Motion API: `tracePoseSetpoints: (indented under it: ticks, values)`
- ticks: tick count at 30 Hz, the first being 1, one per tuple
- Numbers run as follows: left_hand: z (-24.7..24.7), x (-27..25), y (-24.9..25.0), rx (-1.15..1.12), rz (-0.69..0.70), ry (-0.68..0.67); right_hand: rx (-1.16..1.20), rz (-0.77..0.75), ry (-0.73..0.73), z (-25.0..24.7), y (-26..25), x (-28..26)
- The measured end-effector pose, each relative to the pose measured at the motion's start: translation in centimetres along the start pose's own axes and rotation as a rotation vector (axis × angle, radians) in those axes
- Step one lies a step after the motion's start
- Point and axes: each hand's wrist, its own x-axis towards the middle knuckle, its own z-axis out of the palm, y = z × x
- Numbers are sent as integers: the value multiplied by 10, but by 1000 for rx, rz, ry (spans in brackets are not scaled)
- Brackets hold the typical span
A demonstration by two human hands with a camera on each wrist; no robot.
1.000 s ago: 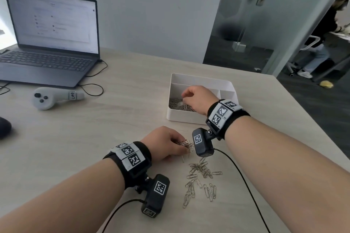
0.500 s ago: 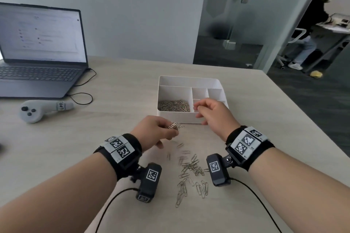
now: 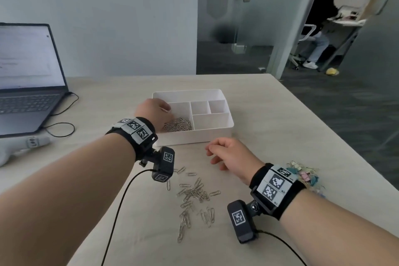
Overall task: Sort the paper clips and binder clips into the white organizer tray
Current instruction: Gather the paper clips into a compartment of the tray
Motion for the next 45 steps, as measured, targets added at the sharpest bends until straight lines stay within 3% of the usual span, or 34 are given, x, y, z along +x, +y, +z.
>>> tracePoseSetpoints:
  ticks: [8,14,19,26,32,34,37,40,45]
  values:
    - [2,-13,-6,191,89,22,-42,18,-41,-1,9,-12]
    - [-3,-39,-10,282,181,-2,-399,-63,-189,2,8,-26]
    - [1,-81,-19,324,251,-134,-719,-97,-264,11,10,-29]
    - [16,-121,-41,611,151,-438,-909,-73,-341,24,-1,-41]
    - [18,-163,-30,708,361,-536,-978,-167,-419,22,-5,-63]
    - [18,-169,-33,632,375,-551,-966,-192,-447,19,-6,-69]
    - [14,-169,-40,513,327,-532,-913,-191,-404,10,-7,-75]
    - [6,-173,-40,589,237,-525,-946,-111,-303,1,-11,-77]
    - [11,-178,-38,607,222,-457,-1008,-92,-257,7,-13,-78]
